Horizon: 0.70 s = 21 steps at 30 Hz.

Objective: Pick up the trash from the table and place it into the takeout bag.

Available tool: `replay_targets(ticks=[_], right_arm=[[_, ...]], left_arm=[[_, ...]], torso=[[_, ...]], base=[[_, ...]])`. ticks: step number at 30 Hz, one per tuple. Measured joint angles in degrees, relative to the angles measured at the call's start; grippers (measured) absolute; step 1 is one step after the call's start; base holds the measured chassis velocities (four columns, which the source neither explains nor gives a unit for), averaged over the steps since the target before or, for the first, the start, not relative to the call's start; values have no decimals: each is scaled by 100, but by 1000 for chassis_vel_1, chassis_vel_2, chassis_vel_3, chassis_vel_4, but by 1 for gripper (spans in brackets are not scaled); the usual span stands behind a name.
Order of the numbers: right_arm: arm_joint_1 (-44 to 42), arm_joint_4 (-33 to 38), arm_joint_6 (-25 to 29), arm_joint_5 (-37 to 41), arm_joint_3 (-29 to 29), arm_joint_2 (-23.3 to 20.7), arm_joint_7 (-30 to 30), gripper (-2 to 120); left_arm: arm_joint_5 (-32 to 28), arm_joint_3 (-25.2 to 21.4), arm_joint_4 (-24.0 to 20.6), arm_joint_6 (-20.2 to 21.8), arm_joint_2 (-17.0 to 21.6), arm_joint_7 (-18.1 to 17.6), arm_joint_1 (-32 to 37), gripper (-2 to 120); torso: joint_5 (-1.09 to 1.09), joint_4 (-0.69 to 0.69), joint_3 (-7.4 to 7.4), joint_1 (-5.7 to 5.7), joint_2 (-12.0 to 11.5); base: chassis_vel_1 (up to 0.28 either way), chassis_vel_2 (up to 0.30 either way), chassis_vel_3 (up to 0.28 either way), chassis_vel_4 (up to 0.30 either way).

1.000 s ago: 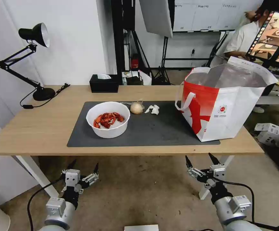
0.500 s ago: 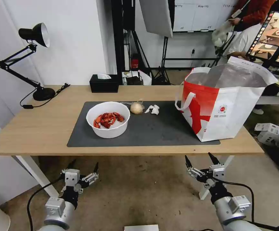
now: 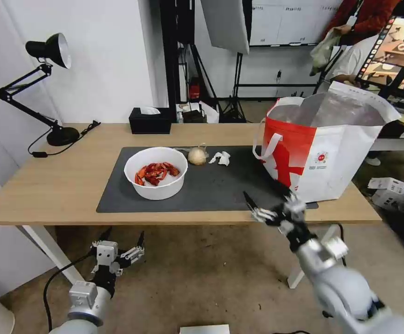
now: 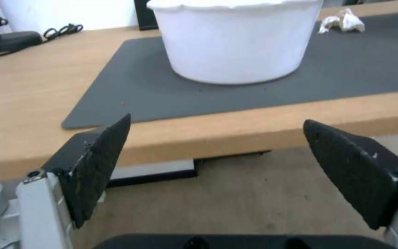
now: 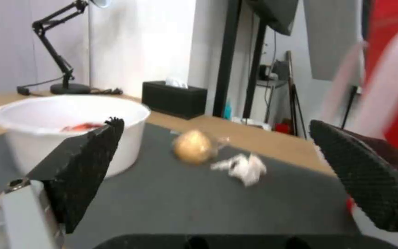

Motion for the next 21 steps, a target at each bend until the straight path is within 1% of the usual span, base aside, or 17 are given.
replay_targets(ticks=[1,4,5,7,8,10,11,12,14,15,16,18,19,21], right_arm=[[0,0,0,0,0,0,0,100],[1166,-511,-404,290,-855,87,340,100],[1166,-511,-404,290,-855,87,340,100],[1929,-987,-777,361,-1526,321,717,100],[1929,-987,-777,361,-1526,321,717,100],[2618,-1494,-1361,350,-2037,580,1212,100],[2618,-1494,-1361,350,-2037,580,1212,100],[2877,-1776,-1599,302,-2196,714,1374,100],[3276,-2287,-1824,286,-2391,972,1502,100],[3276,-2287,-1824,286,-2391,972,1502,100],[3443,-2541,-1916,380,-2464,1135,1547,100],[3709,-2960,-2015,651,-2568,1431,1670,100],[3709,-2960,-2015,651,-2568,1431,1670,100],[3883,-3331,-2024,749,-2633,1637,1695,100]], left_arm=[[0,0,0,0,0,0,0,100],[-6,-7,0,7,-13,-1,-22,100],[-6,-7,0,7,-13,-1,-22,100],[-8,-11,0,8,-16,-1,-24,100],[-8,-11,0,8,-16,-1,-24,100],[-3,-14,1,9,-41,-4,-36,100],[-3,-14,1,9,-41,-4,-36,100],[9,-15,7,9,-56,-5,-40,100],[23,-16,21,10,-85,-6,-46,100],[23,-16,21,10,-85,-6,-46,100],[25,-17,32,9,-97,-7,-46,100],[26,-23,41,-5,-113,-6,-49,100],[26,-23,41,-5,-113,-6,-49,100],[19,-34,37,-12,-124,-8,-42,100]], torso=[[0,0,0,0,0],[-1,0,0,0,0],[-1,0,0,0,0],[2,0,0,0,0],[2,0,0,0,0],[-2,1,0,0,0],[-2,1,0,0,0],[0,1,0,0,0],[-2,0,0,0,0],[-2,0,0,0,0],[-1,-1,0,0,0],[-1,0,0,0,0],[-1,0,0,0,0],[-1,1,-1,0,0]], base=[[0,0,0,0],[0,0,0,0],[0,0,0,0],[0,0,0,0],[0,0,0,0],[0,0,0,0],[0,0,0,0],[0,0,0,0],[0,0,0,0],[0,0,0,0],[0,0,0,0],[0,0,0,0],[0,0,0,0],[0,0,0,0]])
